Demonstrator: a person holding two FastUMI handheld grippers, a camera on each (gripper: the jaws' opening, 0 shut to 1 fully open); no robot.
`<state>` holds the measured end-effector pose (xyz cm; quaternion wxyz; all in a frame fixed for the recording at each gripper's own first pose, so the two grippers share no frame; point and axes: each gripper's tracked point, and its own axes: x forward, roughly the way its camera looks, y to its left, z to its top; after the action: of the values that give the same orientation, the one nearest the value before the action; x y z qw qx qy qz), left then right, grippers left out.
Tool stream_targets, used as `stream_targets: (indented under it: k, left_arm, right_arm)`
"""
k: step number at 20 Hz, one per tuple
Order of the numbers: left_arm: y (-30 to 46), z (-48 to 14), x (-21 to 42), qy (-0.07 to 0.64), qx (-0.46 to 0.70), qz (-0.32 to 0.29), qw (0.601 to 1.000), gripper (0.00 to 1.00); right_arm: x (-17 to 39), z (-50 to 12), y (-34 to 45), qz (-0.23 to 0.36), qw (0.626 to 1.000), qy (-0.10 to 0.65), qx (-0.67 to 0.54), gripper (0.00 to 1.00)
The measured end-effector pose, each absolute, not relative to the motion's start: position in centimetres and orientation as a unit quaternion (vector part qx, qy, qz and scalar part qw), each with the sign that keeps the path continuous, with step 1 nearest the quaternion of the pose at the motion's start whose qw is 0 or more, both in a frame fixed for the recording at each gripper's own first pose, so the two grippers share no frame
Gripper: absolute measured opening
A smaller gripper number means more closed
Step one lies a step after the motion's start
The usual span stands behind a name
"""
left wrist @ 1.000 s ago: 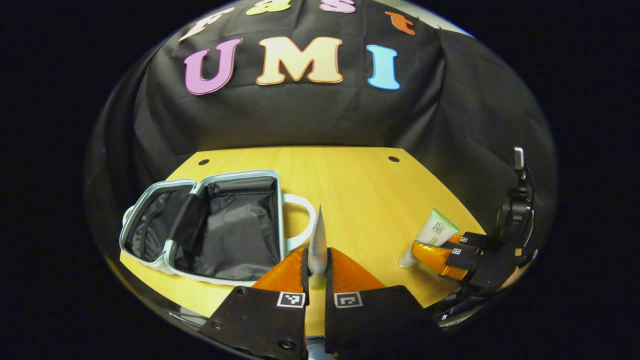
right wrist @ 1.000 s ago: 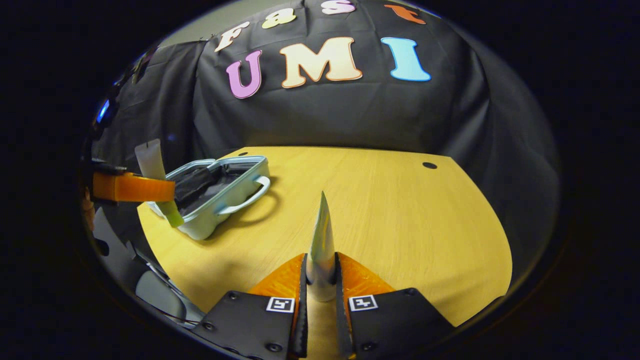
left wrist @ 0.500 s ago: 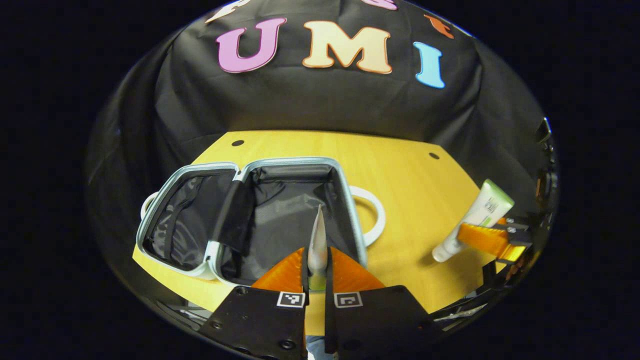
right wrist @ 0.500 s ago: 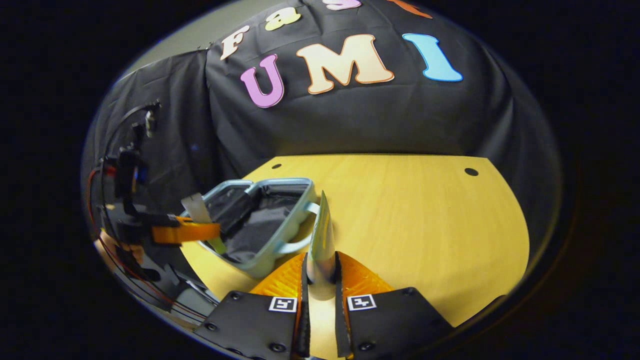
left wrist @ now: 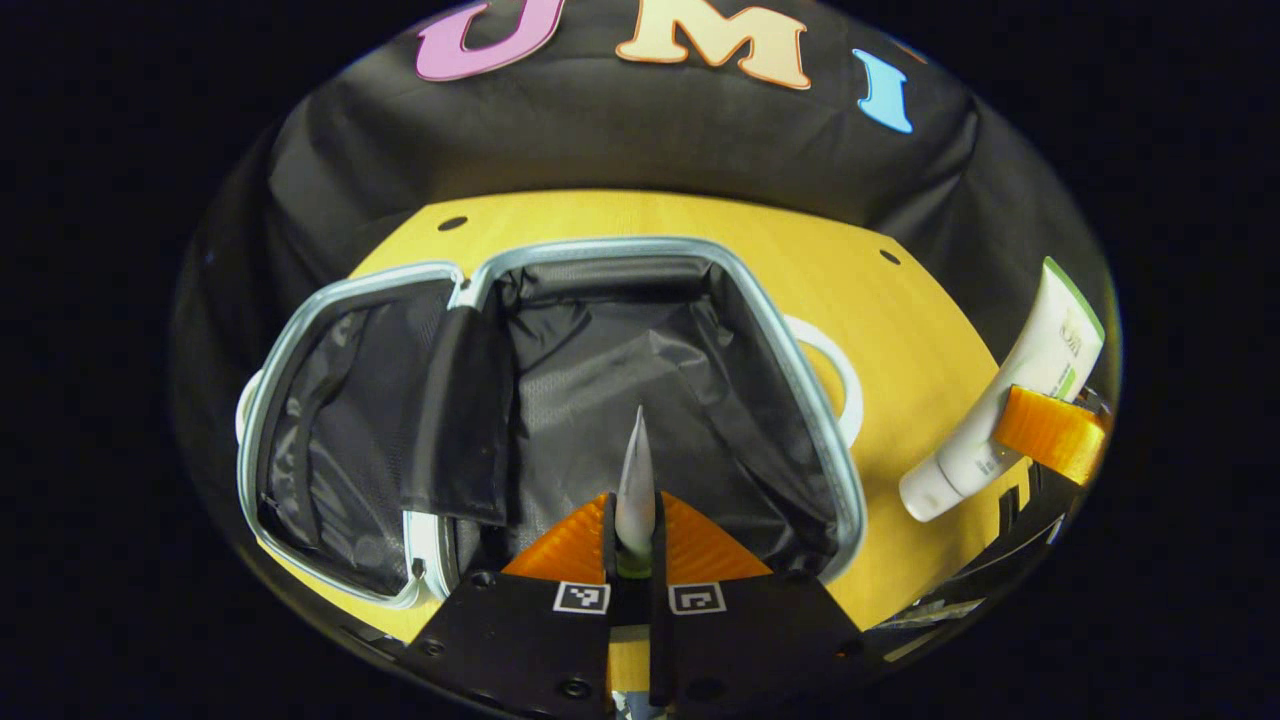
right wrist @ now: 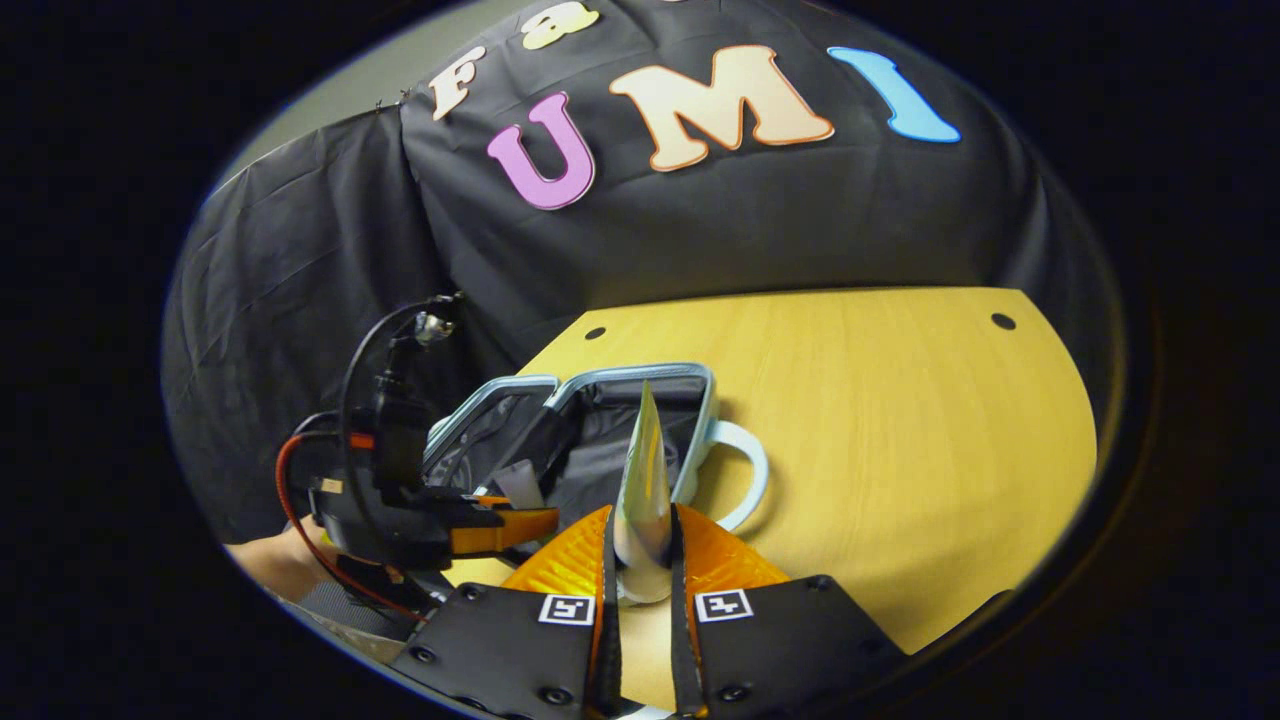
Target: First open the suitcase, pack the skin care products into it, and then close the suitcase.
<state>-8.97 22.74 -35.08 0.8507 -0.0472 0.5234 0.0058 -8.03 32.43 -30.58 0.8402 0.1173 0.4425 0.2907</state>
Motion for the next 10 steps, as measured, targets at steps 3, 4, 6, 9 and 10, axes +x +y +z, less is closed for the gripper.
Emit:
stream_targets:
  k: [3,4,6,9,10]
  left_arm:
    - [23.5,-35.4,-8.1,0.514,-0.056,-0.016,0.856,0.10]
    - [23.6,-35.3,-7.8,0.511,-0.062,-0.023,0.857,0.12]
    - [23.9,-34.5,-7.0,0.500,-0.071,-0.034,0.863,0.26]
    - [24.9,-32.3,-6.1,0.476,-0.072,-0.047,0.875,0.56]
    - [25.5,-31.2,-5.7,0.467,-0.075,-0.045,0.880,0.58]
  right_arm:
    - [-8.6,-31.3,35.2,0.291,0.831,0.459,0.121,0.18]
    - [-8.6,-31.6,36.2,0.293,0.828,0.461,0.122,0.22]
    - [-9.1,-32.9,37.3,0.290,0.824,0.475,0.108,0.22]
    - [-9.9,-34.7,38.9,0.284,0.812,0.499,0.101,0.22]
    - [-10.2,-35.3,39.4,0.283,0.809,0.506,0.099,0.22]
